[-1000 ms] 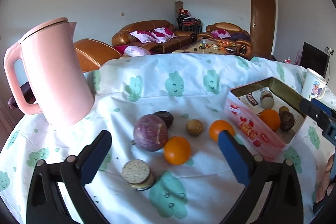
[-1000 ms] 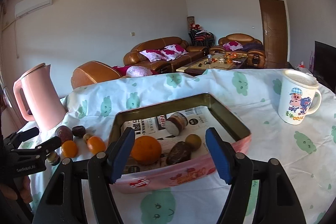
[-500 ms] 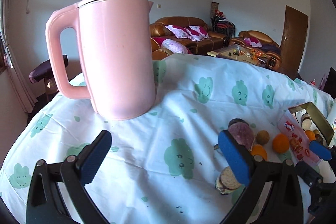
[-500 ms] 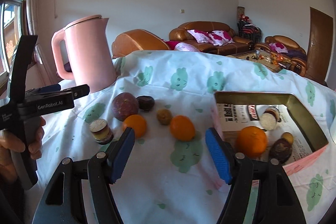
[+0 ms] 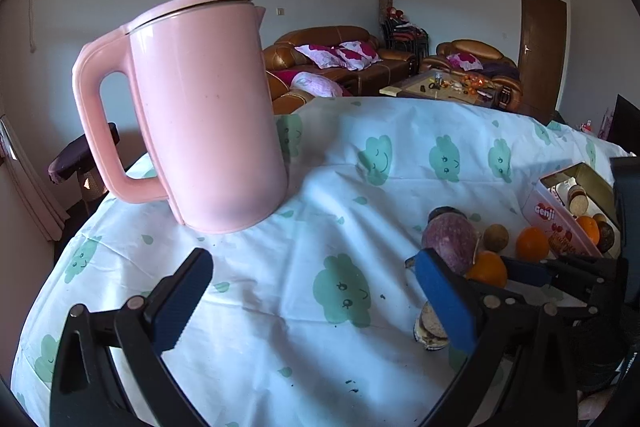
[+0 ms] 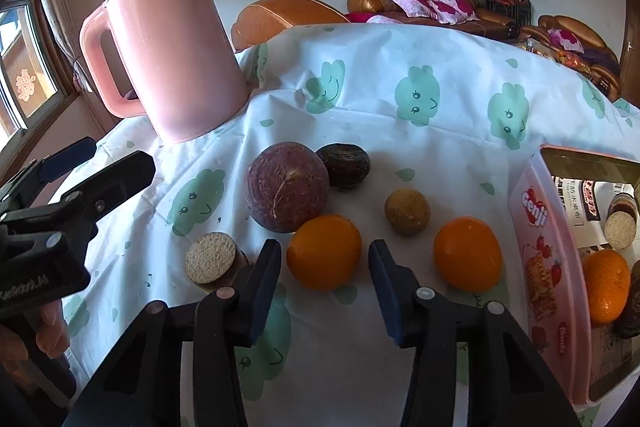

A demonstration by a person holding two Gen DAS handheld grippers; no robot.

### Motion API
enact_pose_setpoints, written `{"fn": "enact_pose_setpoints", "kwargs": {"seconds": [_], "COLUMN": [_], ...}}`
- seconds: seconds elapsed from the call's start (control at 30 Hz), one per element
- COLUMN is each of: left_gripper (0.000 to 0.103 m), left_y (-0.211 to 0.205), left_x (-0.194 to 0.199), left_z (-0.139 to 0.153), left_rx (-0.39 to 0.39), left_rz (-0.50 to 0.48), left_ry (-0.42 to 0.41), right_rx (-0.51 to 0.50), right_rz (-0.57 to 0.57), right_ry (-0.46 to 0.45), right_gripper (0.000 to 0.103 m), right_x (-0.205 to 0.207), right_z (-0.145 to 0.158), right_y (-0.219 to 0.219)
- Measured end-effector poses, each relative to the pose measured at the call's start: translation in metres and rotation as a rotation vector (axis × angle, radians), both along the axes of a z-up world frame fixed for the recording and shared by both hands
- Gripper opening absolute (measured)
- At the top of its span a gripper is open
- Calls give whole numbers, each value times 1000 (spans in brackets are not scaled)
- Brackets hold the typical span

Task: Organize fruits
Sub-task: 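Grasp an orange from the cloth with the right tool, then grasp the round biscuit-topped cake with the left tool while the right tool carries the orange to the tin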

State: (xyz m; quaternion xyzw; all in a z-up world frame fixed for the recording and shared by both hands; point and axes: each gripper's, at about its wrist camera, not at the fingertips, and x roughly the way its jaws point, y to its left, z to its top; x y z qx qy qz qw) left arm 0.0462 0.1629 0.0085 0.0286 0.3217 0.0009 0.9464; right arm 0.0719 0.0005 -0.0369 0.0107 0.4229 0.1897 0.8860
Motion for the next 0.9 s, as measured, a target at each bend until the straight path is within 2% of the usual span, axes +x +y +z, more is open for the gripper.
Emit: {"fn": "enact_pose_setpoints", "kwargs": {"seconds": [0.1,0.3,0.37,0.47,0.6,0.7,0.8,0.9], "left_gripper": [103,103,103,103,103,95,92,85], "left_y": [0,-6,-9,-19,-42,-51,-49,-48], "left_x": [0,-1,-2,-6,-13,-12,-6,1], "left_z": [1,-3,-4,-4,-8,-16,-25,-35], "left_rx": [-28,-41,-67,-114,-55,-28,-29,-18], "left_rz": [-29,-95,-141,-242,-336,-360,-349,-319], "left_ry": [6,24,36,60,62,94,140,182], "right_rx": [6,64,94,84,51,9,1,11], "right_rz": [-4,-3,-2,-6,-54,-100,-128,-133], "right_ry": [18,20,1,-67,-165,-224,-229,-209], "right_gripper": [40,39,39,39,39,39,39,39], "right_x": [3,-3,-11,-28,-50,-57,-58,-56], "right_z": [-1,1,4,14,27,34,34,31], "right_y": [2,-9,-16,-27,-49,-63,-73,-77]}}
